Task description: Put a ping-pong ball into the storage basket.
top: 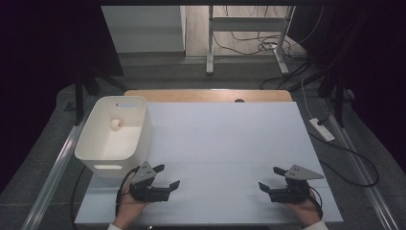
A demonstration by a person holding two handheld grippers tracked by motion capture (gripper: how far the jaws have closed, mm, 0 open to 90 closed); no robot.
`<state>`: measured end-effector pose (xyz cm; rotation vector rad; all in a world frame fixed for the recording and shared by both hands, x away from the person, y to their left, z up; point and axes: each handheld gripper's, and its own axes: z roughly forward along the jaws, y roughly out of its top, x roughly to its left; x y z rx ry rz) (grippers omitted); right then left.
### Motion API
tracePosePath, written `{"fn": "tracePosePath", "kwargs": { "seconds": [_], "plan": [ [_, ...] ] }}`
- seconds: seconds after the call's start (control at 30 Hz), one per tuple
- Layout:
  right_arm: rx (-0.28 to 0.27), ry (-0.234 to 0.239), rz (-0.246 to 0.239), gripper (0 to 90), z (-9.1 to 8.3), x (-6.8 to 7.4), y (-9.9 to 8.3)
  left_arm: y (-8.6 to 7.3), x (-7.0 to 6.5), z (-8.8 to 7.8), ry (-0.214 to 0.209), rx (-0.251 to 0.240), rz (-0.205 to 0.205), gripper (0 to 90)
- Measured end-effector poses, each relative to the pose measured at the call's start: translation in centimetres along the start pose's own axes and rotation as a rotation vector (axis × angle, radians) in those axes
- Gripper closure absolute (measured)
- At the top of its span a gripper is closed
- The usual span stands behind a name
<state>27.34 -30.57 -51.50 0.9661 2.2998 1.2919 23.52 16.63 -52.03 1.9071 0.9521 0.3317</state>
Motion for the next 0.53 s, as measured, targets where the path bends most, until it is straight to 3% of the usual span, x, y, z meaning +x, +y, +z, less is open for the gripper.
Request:
{"fn": "tracePosePath", "kwargs": {
  "seconds": [0.17, 0.53],
  "plan": [
    [0.004, -0.002, -0.001, 14.7, 0.01, -0.1, -0.04, -0.58, 0.66, 0.02, 0.014, 0.004, -0.021, 17.1],
    [-0.003, 0.013, -0.011, 14.7, 0.01, -0.03, -0.05, -0.56, 0.69, -0.32, 0.02, -0.001, -0.019, 17.1]
  ]
}}
